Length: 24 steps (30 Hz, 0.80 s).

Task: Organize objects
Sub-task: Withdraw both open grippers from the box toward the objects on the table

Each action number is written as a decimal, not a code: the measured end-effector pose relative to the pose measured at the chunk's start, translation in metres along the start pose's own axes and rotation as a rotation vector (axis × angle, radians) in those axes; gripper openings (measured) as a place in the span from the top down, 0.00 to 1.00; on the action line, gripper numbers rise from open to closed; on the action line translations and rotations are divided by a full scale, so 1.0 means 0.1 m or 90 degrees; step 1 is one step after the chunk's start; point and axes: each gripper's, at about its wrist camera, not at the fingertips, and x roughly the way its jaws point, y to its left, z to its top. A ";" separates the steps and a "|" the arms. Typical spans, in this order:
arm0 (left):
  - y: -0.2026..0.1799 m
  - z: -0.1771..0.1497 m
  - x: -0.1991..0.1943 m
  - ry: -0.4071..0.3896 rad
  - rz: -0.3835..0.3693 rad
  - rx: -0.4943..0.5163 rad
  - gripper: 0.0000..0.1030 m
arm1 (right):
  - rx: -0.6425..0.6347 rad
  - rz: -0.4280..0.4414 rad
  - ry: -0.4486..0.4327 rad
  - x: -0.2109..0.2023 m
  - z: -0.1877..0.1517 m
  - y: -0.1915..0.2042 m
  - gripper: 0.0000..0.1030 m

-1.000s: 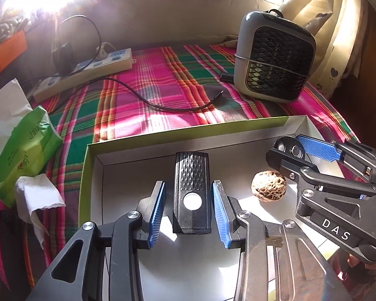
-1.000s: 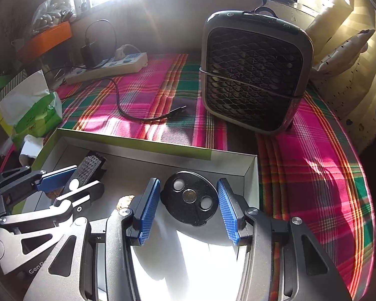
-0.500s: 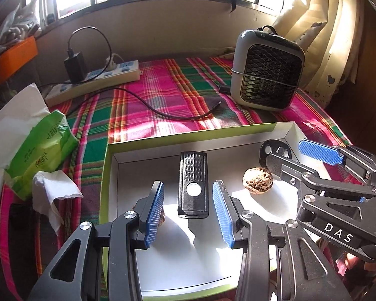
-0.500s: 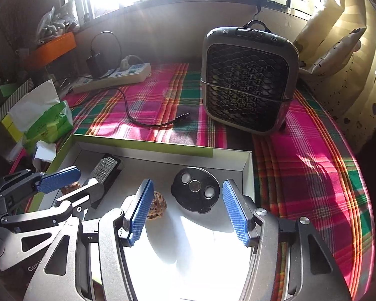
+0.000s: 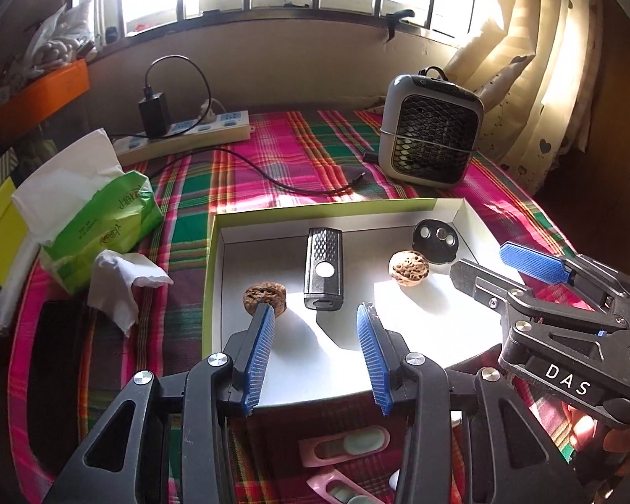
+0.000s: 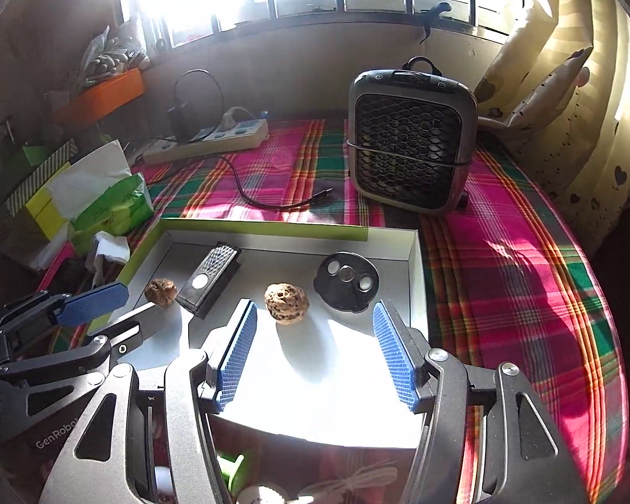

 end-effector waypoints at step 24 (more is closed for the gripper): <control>0.37 -0.88 -0.47 -0.001 -0.060 -0.041 0.59 | 0.000 -0.072 -0.014 -0.65 -0.84 0.17 0.43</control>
